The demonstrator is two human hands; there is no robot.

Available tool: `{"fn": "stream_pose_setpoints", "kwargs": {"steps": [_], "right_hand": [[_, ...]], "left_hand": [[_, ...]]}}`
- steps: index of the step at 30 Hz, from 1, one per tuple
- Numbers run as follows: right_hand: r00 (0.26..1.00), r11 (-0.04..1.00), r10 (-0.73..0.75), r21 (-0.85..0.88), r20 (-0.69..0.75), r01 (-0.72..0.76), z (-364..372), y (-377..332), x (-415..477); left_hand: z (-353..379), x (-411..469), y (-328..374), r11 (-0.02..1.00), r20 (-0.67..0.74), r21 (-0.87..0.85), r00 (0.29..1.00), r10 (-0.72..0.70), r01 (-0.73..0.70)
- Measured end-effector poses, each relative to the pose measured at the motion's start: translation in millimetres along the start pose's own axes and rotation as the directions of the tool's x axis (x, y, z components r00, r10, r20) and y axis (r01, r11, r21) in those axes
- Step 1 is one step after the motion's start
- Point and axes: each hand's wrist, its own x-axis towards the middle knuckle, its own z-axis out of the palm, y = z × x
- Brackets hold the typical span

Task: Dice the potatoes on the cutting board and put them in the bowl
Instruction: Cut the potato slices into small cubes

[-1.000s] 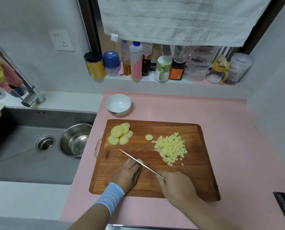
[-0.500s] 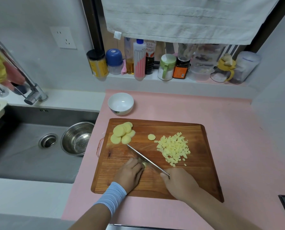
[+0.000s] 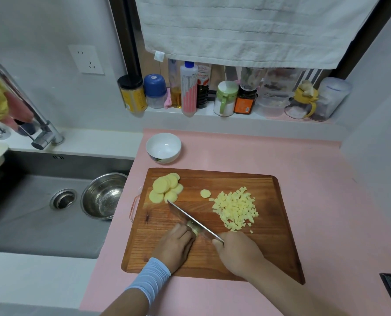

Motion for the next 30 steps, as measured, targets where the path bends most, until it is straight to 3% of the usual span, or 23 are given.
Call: {"fn": "stream_pose_setpoints", "kwargs": {"steps": [8,18,30], "right_hand": [[0.996,0.996,-0.079,-0.055,-0.033,0.077,-7,-3,-21],[0.999,1.000,0.014,-0.019,0.035,-0.013,-8,2,-17],[0.999,1.000,0.016,0.019,0.033,-0.016,2,-10,2]], "left_hand": [[-2,1,-1,0.998,-0.039,-0.065,0.999,0.001,-0.003],[0,1,-2,0.997,-0.044,-0.080,0.999,-0.019,0.016],[-1,0,-1,0.997,-0.026,-0.070,0.999,-0.028,0.026]]}}
